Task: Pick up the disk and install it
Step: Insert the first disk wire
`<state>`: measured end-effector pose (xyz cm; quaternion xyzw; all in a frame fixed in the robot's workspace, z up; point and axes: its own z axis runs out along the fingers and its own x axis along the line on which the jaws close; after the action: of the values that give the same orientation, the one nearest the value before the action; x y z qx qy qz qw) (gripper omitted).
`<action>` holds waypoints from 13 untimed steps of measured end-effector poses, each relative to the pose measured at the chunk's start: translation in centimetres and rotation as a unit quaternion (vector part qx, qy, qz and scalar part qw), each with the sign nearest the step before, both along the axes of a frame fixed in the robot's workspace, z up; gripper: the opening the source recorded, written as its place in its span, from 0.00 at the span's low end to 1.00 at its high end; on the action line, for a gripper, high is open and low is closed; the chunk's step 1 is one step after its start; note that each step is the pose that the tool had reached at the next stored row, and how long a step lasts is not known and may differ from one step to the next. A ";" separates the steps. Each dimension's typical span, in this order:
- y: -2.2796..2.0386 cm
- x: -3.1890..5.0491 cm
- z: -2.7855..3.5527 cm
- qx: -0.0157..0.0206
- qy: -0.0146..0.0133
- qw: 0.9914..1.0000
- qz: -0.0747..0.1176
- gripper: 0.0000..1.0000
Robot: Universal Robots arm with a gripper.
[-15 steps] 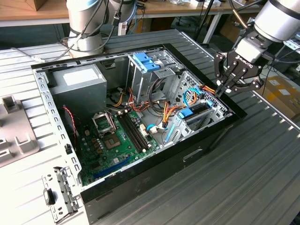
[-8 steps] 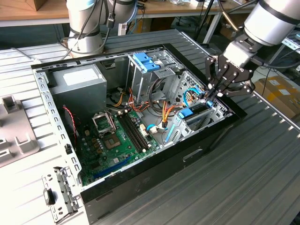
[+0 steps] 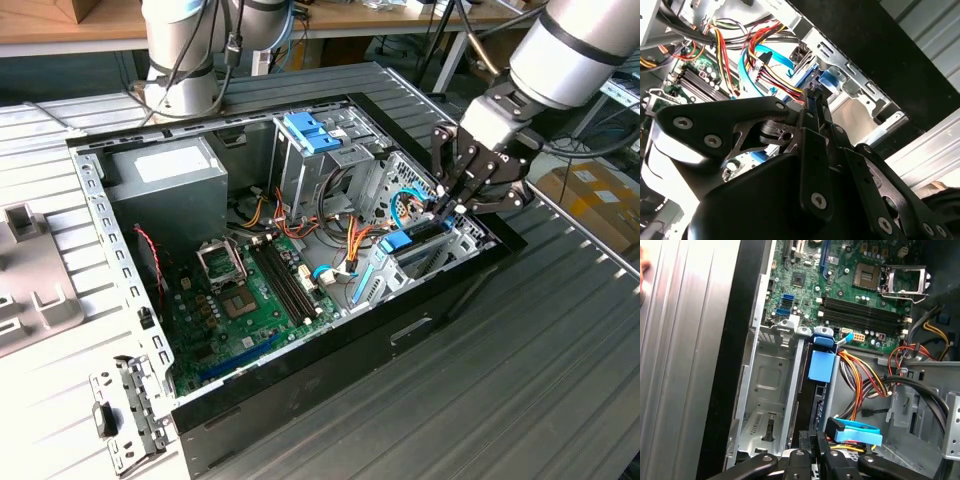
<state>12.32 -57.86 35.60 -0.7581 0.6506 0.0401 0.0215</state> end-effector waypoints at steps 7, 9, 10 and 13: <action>0.12 -0.76 -0.39 0.000 0.000 1.000 -0.023 0.17; 0.22 -0.78 -0.50 0.000 0.000 1.000 -0.029 0.17; 0.30 -0.78 -0.55 0.000 0.000 1.000 -0.031 0.17; 0.41 -0.78 -0.70 0.000 0.000 0.999 -0.036 0.17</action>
<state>11.54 -57.45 34.89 -0.7343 0.6773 0.0394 0.0230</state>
